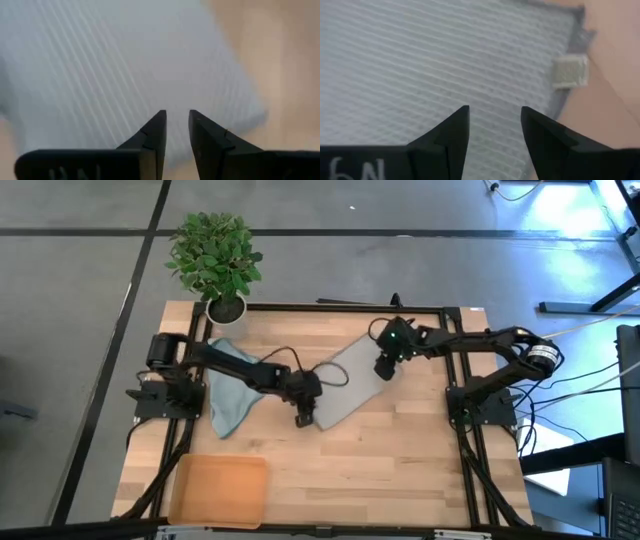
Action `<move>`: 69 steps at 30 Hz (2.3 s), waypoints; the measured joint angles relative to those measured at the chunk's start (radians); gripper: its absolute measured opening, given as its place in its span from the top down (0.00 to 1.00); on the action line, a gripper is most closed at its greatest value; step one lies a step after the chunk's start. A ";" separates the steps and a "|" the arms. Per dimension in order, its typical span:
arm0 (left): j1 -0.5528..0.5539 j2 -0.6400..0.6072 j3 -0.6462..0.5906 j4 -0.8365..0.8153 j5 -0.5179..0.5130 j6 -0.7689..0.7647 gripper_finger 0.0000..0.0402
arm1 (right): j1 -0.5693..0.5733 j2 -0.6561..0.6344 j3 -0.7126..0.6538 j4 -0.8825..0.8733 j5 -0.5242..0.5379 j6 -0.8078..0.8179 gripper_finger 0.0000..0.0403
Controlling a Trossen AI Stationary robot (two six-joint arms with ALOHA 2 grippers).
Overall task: Roll microfiber towels into tight, uniform cylinder then place into a basket
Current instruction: Fold the gray microfiber towel
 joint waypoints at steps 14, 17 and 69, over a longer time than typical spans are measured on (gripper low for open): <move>0.153 -0.006 0.030 -0.145 -0.136 0.072 0.82 | 0.009 0.000 0.000 -0.237 -0.230 0.072 0.56; 0.150 0.031 0.030 -0.156 -0.125 0.075 0.82 | 0.009 0.000 -0.034 -0.210 -0.167 0.072 0.56; 0.059 0.128 0.034 -0.008 0.001 0.157 0.82 | -0.062 -0.012 -0.101 -0.040 -0.021 0.127 0.56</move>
